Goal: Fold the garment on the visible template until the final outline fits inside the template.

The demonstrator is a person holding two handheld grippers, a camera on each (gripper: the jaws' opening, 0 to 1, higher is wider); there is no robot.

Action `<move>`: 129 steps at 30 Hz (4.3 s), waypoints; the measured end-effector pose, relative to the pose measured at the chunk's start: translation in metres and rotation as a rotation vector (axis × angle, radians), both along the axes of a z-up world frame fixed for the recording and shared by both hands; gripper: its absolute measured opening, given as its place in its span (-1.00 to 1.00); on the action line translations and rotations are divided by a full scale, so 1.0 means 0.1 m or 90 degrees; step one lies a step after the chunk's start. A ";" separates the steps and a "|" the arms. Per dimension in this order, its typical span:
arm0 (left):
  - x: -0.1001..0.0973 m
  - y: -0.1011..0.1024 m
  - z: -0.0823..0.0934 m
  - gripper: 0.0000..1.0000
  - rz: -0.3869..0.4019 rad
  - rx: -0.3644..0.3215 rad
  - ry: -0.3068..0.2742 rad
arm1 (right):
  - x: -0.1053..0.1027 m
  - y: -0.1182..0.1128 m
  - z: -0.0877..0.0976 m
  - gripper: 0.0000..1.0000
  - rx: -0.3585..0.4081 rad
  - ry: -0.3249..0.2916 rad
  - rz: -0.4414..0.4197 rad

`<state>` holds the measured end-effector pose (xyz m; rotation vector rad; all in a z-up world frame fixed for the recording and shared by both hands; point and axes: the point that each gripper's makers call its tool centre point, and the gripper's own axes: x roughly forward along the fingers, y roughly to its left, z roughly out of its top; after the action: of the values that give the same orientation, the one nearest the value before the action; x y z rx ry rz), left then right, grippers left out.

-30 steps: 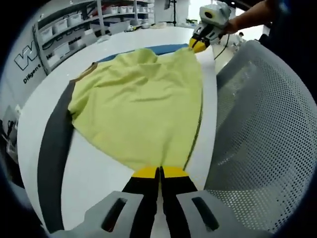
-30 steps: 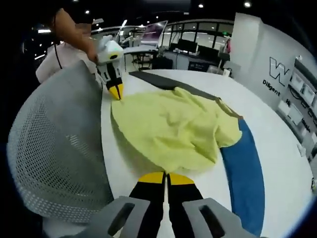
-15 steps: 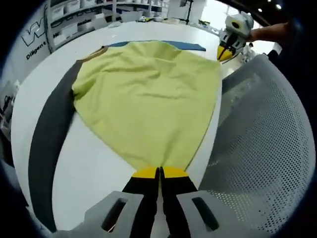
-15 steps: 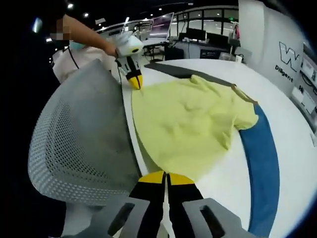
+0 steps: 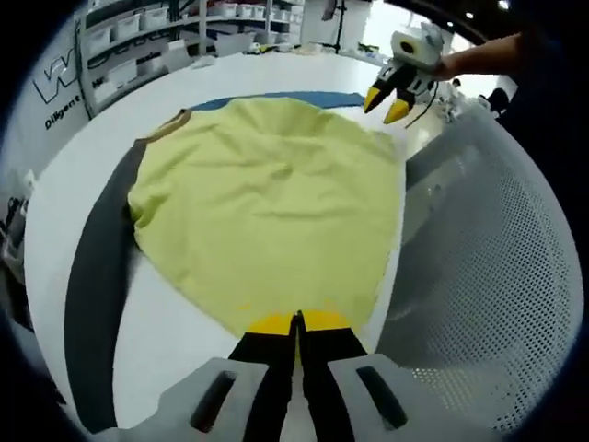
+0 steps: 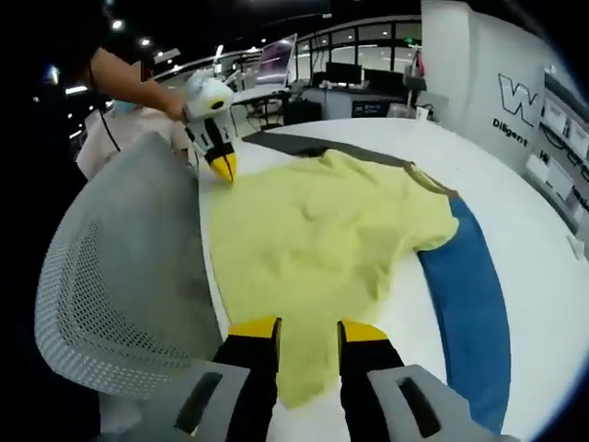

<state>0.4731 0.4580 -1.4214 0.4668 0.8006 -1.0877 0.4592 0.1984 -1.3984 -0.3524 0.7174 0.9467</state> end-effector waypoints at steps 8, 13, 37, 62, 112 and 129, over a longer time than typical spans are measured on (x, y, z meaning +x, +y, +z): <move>0.34 -0.14 0.18 -0.27 0.025 -0.039 -0.077 | 0.42 0.15 0.25 -0.01 0.076 -0.023 -0.056; 0.62 -0.20 0.24 0.03 0.055 -0.054 -0.098 | 0.66 0.21 0.36 0.27 0.098 -0.038 -0.073; 1.79 -0.34 0.20 0.81 0.240 -0.136 -0.068 | 1.58 0.43 0.14 0.99 0.104 -0.036 -0.124; 2.17 -0.60 -0.16 0.88 0.218 -0.084 0.020 | 1.94 0.03 -0.53 0.98 -0.028 0.092 -0.163; 2.54 -0.77 -0.08 0.98 0.209 -0.037 -0.043 | 2.18 -0.74 -0.38 0.97 -0.072 0.022 -0.116; 1.81 -0.93 -0.09 0.98 0.139 -0.057 -0.016 | 1.50 -1.03 -0.54 0.98 -0.077 0.119 -0.138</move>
<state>0.6538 0.3646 -1.4306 0.3085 0.7584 -0.9098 0.6096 0.0955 -1.4522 -0.2872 0.9666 0.7389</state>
